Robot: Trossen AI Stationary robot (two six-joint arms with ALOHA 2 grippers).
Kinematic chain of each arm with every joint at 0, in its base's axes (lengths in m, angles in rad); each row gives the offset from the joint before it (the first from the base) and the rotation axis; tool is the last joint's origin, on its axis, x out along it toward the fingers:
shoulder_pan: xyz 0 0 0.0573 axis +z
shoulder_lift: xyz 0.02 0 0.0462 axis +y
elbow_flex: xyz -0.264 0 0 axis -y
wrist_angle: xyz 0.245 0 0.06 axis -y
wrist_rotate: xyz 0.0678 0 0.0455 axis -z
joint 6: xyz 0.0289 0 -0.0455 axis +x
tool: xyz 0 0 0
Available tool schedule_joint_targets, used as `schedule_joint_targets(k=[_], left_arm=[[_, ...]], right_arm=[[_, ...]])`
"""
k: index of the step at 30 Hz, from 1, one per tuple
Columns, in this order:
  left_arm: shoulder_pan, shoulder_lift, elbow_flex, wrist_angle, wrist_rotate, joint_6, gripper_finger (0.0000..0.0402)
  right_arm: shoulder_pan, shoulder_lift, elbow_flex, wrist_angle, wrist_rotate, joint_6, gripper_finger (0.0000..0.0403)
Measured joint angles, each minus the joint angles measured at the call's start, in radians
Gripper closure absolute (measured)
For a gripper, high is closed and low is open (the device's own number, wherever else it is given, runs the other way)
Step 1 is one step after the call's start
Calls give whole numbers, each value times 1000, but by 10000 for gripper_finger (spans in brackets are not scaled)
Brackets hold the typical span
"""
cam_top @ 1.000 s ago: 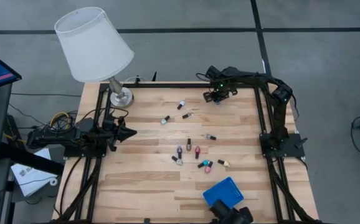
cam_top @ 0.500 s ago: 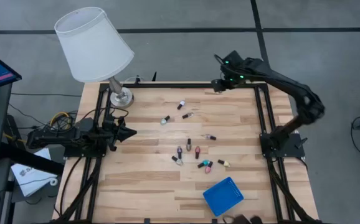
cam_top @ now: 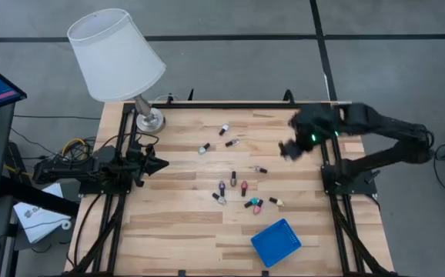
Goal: Pick & Place Nail Polish
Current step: Put the blue nail polish into the blue bin
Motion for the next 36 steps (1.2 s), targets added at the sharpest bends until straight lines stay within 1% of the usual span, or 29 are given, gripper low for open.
schedule_joint_targets(k=[4, 7, 10, 14, 17, 21, 27, 36], left_arm=[[0, 0, 0, 1, 0, 0, 401], [0, 0, 0, 2, 0, 0, 401], [0, 0, 0, 3, 0, 0, 401], [0, 0, 0, 6, 0, 0, 401], [0, 0, 0, 6, 0, 0, 401], [0, 0, 0, 8, 0, 0, 401], [0, 0, 0, 13, 0, 0, 401], [0, 0, 0, 18, 0, 0, 401]], right_arm=[[287, -3, 0, 0, 146, 288, 293], [478, 39, 1, 10, 231, 490, 294], [622, 119, 0, 11, 260, 655, 290], [731, 252, 0, 13, 245, 797, 287], [762, 350, 0, 13, 179, 840, 288], [775, 466, 0, 40, 103, 839, 284], [766, 615, 0, 133, 48, 765, 284], [749, 821, 0, 182, -28, 647, 281]])
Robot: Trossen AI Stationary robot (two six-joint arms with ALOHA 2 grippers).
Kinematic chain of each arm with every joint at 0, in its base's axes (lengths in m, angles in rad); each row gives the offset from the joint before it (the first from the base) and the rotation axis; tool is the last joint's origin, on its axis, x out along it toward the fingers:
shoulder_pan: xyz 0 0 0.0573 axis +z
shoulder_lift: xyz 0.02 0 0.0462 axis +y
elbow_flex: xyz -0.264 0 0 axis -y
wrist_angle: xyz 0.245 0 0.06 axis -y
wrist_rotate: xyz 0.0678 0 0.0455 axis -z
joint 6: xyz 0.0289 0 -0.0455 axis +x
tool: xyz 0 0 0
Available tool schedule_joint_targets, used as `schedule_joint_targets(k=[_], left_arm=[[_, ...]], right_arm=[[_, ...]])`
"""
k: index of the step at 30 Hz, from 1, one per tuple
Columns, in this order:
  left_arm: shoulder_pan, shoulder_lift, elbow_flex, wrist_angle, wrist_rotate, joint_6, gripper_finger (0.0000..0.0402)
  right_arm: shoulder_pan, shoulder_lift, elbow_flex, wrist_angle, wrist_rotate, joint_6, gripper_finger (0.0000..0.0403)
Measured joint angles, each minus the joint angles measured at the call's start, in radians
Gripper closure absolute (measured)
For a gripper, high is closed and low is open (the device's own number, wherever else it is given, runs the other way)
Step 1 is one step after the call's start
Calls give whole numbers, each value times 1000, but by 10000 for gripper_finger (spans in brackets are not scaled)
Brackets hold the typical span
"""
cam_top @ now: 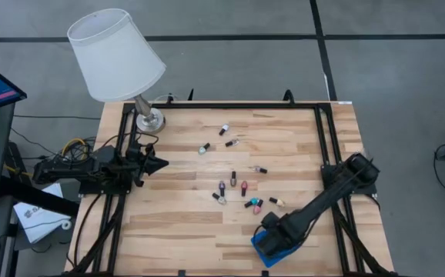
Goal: Pick & Place Nail Polish
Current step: Put the blue nail polish into the blue bin
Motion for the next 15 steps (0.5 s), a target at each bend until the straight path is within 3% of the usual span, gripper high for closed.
schedule_joint_targets(k=[8, 15], left_arm=[[0, 0, 0, 7, 0, 0, 401], [0, 0, 0, 11, 0, 0, 401]], right_arm=[[-4, 74, 0, 7, -1, -34, 271], [-8, 30, 0, 8, 1, -37, 219]])
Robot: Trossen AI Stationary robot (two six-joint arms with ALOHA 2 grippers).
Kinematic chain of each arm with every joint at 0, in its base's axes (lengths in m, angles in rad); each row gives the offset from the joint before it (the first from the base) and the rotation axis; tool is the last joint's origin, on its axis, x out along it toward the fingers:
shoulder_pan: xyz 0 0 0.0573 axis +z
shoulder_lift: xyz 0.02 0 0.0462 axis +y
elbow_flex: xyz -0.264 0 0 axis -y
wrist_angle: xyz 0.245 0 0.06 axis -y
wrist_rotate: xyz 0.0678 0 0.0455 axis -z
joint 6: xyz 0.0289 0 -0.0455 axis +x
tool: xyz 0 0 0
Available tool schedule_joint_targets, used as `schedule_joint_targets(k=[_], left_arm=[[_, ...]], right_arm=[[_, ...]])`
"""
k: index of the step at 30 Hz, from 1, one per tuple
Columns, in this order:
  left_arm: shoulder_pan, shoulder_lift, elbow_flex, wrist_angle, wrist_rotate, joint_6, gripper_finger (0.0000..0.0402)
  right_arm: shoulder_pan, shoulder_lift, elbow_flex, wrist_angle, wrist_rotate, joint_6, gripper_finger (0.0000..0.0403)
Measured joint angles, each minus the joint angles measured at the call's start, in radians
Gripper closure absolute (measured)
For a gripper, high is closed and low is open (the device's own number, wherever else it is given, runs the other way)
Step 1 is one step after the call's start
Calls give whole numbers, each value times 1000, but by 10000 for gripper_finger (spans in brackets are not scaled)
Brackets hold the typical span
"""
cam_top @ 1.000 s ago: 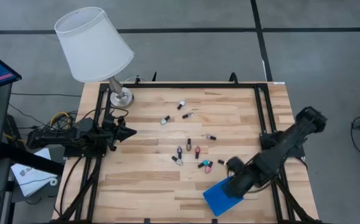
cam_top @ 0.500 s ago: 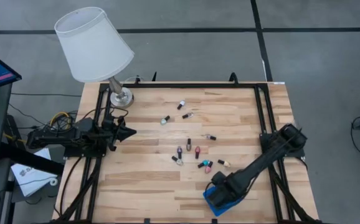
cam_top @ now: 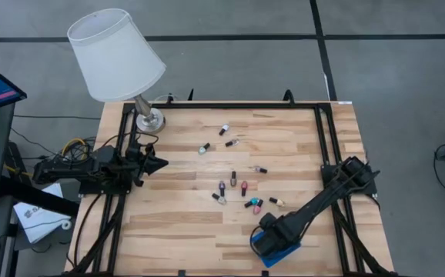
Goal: Pick & Place Nail Polish
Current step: Put the blue nail polish into the blue bin, then put the yellow nail polish into the blue bin
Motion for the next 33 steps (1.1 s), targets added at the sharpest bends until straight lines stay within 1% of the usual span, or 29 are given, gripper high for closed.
schedule_joint_targets(k=[3, 5, 7, 10, 12, 14, 18, 21, 23, 25, 29, 33], left_arm=[[0, 0, 0, 0, 0, 0, 401], [0, 0, 0, 0, 0, 0, 401], [0, 0, 0, 0, 0, 0, 401], [0, 0, 0, 0, 0, 0, 401], [0, 0, 0, 0, 0, 0, 401], [0, 0, 0, 0, 0, 0, 401], [0, 0, 0, 0, 0, 0, 401], [0, 0, 0, 0, 0, 0, 401], [0, 0, 0, 0, 0, 0, 401], [0, 0, 0, 0, 0, 0, 401], [0, 0, 0, 1, 0, 0, 401], [0, 0, 0, 3, 0, 0, 401]], right_arm=[[-4, -73, 0, -2, 6, -27, 182], [-12, -151, 0, -23, 39, -46, 162], [-29, -243, 0, -64, 108, -71, 151], [-81, -377, 0, -163, 233, -143, 149], [-138, -443, 0, -246, 284, -221, 151], [-203, -479, 0, -309, 300, -328, 153], [-313, -481, -3, -333, 304, -585, 153], [-355, -462, -51, -267, 302, -721, 153], [-364, -461, -122, -192, 274, -766, 153], [-369, -474, -205, -88, 237, -780, 153], [-357, -509, -363, 53, 211, -778, 153], [-352, -515, -484, 197, 166, -778, 153]])
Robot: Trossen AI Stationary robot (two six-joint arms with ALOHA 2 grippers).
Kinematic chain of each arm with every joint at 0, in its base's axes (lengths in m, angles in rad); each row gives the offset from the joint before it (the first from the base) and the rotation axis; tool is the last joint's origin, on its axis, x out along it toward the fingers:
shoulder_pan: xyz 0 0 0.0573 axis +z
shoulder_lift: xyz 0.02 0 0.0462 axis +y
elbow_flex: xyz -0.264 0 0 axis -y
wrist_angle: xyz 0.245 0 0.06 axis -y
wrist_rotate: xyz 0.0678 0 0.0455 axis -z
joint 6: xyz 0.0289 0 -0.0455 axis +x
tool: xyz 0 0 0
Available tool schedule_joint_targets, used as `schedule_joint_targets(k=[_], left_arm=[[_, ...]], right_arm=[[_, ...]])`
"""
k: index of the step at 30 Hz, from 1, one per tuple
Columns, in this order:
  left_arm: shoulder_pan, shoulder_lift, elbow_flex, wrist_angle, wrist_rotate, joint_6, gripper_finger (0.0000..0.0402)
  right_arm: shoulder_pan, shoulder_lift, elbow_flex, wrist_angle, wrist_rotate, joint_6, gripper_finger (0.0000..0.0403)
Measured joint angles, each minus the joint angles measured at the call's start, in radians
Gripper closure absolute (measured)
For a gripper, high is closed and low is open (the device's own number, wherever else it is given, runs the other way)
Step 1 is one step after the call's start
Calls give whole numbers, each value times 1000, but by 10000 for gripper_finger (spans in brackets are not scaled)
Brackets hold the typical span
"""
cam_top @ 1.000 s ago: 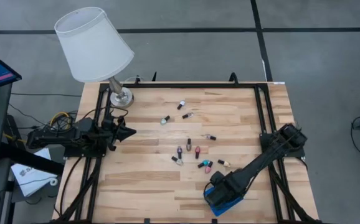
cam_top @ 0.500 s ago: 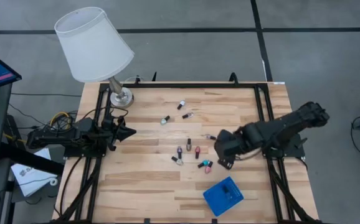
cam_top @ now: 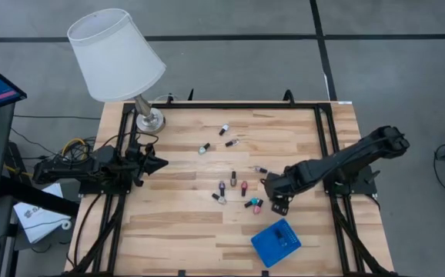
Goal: Pick & Place Nail Polish
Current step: Put the yellow nail polish into the blue bin
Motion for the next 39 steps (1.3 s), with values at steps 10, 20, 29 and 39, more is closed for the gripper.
schedule_joint_targets(k=[10, 20, 29, 39], left_arm=[[0, 6, 0, 9, 0, 0, 401], [0, 47, 0, 19, 0, 0, 401], [0, 87, 0, 21, 0, 0, 401], [0, 128, 0, 25, 0, 0, 401]], right_arm=[[-12, 36, -183, 248, -17, -29, 153], [-21, 32, -232, 291, 18, -43, 159], [-22, 32, -255, 307, 24, 11, 214], [-39, 37, -176, 194, 19, 22, 209]])
